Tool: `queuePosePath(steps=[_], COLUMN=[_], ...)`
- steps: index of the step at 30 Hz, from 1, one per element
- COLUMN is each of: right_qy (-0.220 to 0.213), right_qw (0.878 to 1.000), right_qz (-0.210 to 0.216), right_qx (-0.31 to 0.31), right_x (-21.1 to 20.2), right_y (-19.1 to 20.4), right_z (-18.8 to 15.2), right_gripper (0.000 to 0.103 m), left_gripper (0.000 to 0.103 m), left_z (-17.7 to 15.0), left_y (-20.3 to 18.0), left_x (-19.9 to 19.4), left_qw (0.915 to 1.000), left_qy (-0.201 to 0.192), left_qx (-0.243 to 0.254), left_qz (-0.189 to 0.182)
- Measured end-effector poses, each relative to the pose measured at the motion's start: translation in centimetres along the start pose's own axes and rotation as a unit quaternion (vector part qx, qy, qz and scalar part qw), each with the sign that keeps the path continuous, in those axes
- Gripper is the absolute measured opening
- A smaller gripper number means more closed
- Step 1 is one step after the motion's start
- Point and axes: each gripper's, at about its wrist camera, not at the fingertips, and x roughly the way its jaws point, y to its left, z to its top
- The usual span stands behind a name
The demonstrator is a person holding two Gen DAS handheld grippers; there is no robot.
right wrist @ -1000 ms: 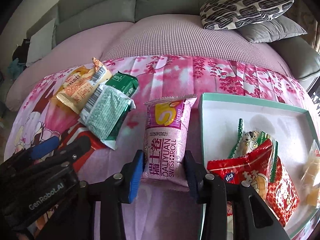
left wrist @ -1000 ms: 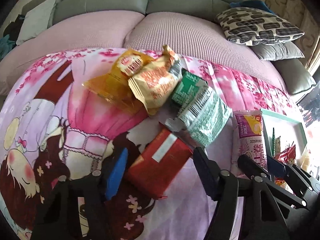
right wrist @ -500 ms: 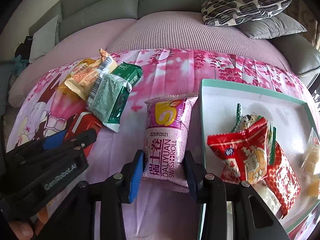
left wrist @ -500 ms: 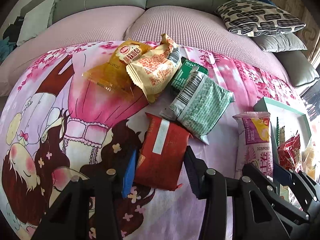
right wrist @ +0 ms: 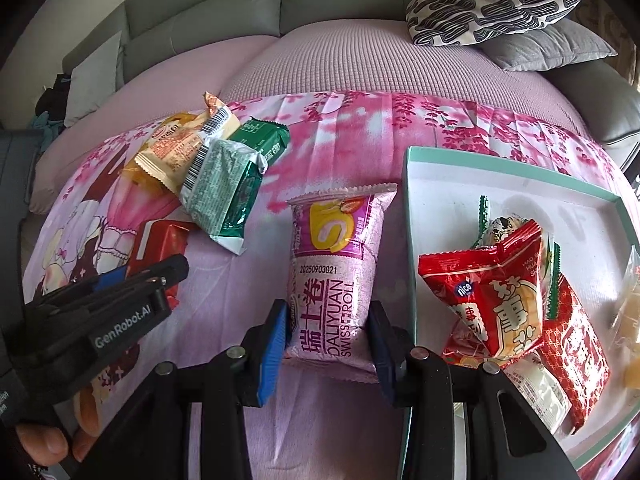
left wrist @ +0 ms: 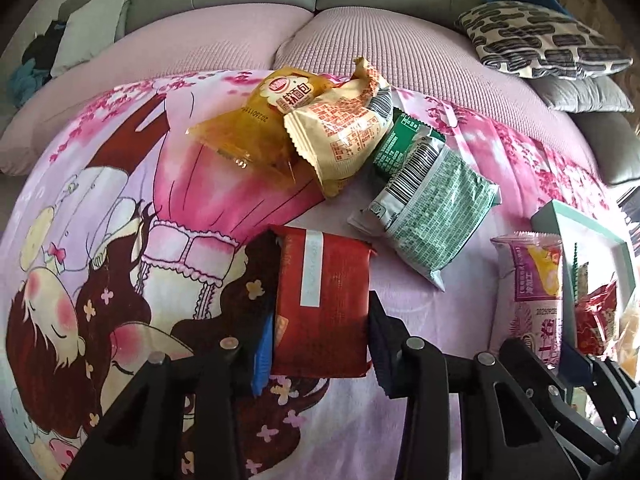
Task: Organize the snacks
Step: 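Grasp the red box with the left tool while the right tool lifts the Swiss roll, then carry the Swiss roll and red box toward the tray with both tools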
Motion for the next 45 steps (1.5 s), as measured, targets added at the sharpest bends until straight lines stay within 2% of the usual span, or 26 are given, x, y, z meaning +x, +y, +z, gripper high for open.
queuePosePath(steps=[11,19,27,38,45], right_qy=[-0.009,-0.021,-0.027,-0.070,-0.067], right_qw=[1.000,0.999,0.999,0.997,0.998], right_qz=[-0.014,-0.027,-0.027,-0.016,-0.016], right_qx=[-0.017,-0.025,-0.020,-0.005,0.013], right_x=[0.7,0.5,-0.4,-4.2,-5.0], right_y=[0.7,1.0,0.9,0.2,-0.7], right_z=[0.2,0.2,0.2,1.0,1.2], right_gripper=[0.045,0.043,0.041,0.041,0.041], left_gripper=[0.043,0.041,0.041,0.041,0.041], left_z=[0.2,0.4,0.7,1.5,1.6], left_y=[-0.2,0.1,0.3,-0.8,-2.0], left_x=[0.4,-0.2,-2.4,-6.5,-7.4], left_qw=[0.9999,0.9997,0.9989,0.9963,0.9955], left_qy=[-0.012,-0.012,-0.036,-0.083,-0.092], left_qx=[-0.001,-0.016,-0.028,-0.020,-0.006], left_qz=[0.010,0.012,0.006,-0.014,-0.023])
